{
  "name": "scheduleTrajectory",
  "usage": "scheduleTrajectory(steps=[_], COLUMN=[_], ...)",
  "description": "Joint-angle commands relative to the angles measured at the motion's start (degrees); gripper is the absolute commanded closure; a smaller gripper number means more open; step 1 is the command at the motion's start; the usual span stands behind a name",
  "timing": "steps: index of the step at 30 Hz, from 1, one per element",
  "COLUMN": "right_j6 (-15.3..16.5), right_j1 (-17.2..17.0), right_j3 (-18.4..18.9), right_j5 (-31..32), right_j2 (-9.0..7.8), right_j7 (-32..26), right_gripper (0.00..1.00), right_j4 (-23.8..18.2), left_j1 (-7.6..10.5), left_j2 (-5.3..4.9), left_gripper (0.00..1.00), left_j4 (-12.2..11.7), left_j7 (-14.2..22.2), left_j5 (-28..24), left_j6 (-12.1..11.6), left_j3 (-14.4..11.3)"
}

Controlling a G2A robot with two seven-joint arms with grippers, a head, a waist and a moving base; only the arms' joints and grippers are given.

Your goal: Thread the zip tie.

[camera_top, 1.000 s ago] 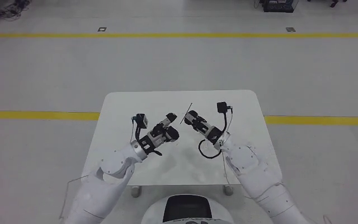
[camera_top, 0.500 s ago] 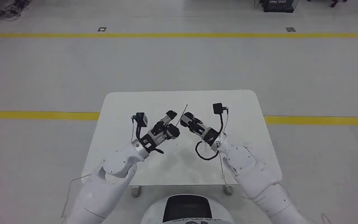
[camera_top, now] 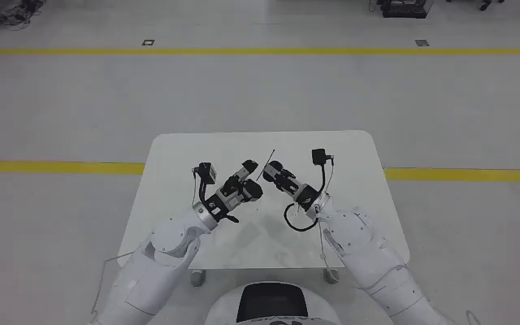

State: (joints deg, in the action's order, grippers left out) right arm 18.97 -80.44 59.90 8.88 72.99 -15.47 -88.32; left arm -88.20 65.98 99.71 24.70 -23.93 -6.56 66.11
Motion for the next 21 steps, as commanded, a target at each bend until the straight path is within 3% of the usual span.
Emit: scheduleTrajectory(steps=[1, 4, 14, 21], right_j6=[0.1, 0.0, -0.4, -0.2], right_j1=[-0.2, -0.4, -0.9, -0.8], right_j3=[0.2, 0.6, 1.3, 1.2], right_j5=[-0.2, -0.5, -0.6, -1.0], right_j2=[-0.01, -0.04, -0.08, -0.01], right_j7=[0.1, 0.1, 0.0, -0.5], right_gripper=[1.00, 1.00, 1.00, 1.00], right_j4=[-0.1, -0.2, -0.5, -0.3], left_j1=[0.11, 0.35, 1.09, 1.31], left_j2=[0.01, 0.03, 0.09, 0.04], left_gripper=[0.16, 0.49, 0.71, 0.76], left_j4=[-0.2, -0.5, -1.2, -1.3], left_j7=[-0.2, -0.3, -1.0, -1.2], left_j5=[0.2, 0.5, 1.1, 1.5], left_j6=[0.1, 0.2, 0.9, 1.4], left_j3=[-0.2, -0.6, -1.4, -1.6])
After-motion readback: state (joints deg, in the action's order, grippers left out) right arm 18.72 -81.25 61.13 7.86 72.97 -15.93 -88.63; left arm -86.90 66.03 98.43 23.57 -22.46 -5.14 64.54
